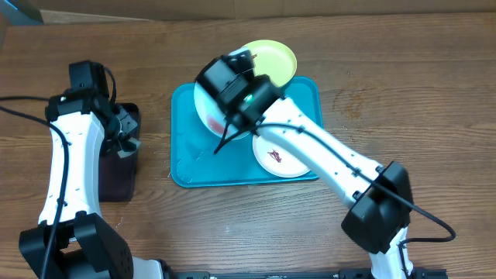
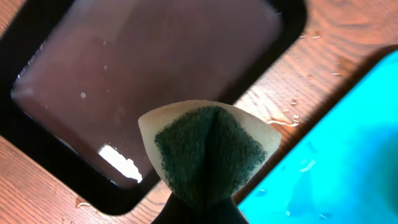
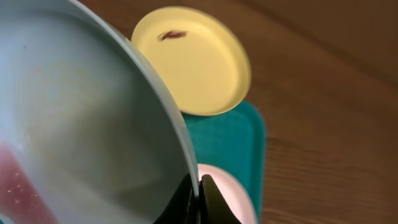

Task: Clean dirty plates on tray and stack at the side
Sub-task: 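Lift the light blue plate by its rim with the right gripper, then carry the light blue plate right and set it on the table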

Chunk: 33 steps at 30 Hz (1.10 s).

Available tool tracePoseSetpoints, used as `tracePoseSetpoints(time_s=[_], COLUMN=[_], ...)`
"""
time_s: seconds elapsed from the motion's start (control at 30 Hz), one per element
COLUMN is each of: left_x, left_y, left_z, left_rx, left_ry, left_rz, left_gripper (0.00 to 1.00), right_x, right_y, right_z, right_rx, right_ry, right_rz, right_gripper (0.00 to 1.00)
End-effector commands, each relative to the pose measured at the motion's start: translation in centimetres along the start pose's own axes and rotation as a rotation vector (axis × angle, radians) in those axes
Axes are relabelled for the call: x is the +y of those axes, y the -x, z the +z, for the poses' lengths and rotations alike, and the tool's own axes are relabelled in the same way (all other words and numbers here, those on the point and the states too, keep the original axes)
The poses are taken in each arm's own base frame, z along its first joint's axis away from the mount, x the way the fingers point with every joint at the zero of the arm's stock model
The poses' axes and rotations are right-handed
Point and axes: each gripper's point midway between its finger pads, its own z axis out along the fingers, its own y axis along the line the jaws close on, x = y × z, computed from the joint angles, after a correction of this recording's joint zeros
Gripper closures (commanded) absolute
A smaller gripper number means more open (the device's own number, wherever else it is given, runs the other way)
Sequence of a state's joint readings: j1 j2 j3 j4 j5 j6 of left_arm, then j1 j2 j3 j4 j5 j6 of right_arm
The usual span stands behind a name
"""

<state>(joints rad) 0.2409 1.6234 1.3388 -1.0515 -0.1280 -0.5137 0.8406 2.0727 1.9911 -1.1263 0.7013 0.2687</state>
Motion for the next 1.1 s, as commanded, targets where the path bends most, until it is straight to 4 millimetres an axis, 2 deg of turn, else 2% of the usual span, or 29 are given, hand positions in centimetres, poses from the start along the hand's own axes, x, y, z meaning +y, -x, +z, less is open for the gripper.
tracePoseSetpoints(time_s=[0.0,0.2,0.37,0.53,0.77,0.93,1.07], left_x=[0.5,1.2,1.8,1.8,1.9,2.0,2.0], left_y=[-0.8,-0.6,-0.5,-0.4,-0.4,-0.4,-0.2], left_z=[1.4,1.8,1.9,1.9,1.9,1.9,1.9], left_rx=[0.038,0.043,0.047,0.046,0.046,0.046,0.038], left_ry=[-0.010,-0.014,-0.007,-0.007,-0.006,-0.006,-0.005], left_rz=[0.003,-0.018,-0.035,-0.037,-0.040,-0.029,-0.031], left_gripper=[0.96,0.96,0.96,0.96,0.96,0.96,0.96], right_x=[-2.8,-1.6,-0.4,-1.0,-0.4,1.8,1.0], right_y=[3.0,4.7,5.5,5.9,5.8,4.1,2.6], right_z=[-4.7,-8.9,-10.3,-11.0,-10.5,-7.3,-4.7], right_rx=[-0.185,-0.323,-0.371,-0.395,-0.391,-0.282,-0.080], right_ry=[-0.262,-0.396,-0.398,-0.447,-0.392,-0.121,0.113], right_rz=[-0.095,-0.179,-0.202,-0.173,-0.142,-0.004,0.228], right_gripper=[0.96,0.96,0.96,0.96,0.96,0.96,0.96])
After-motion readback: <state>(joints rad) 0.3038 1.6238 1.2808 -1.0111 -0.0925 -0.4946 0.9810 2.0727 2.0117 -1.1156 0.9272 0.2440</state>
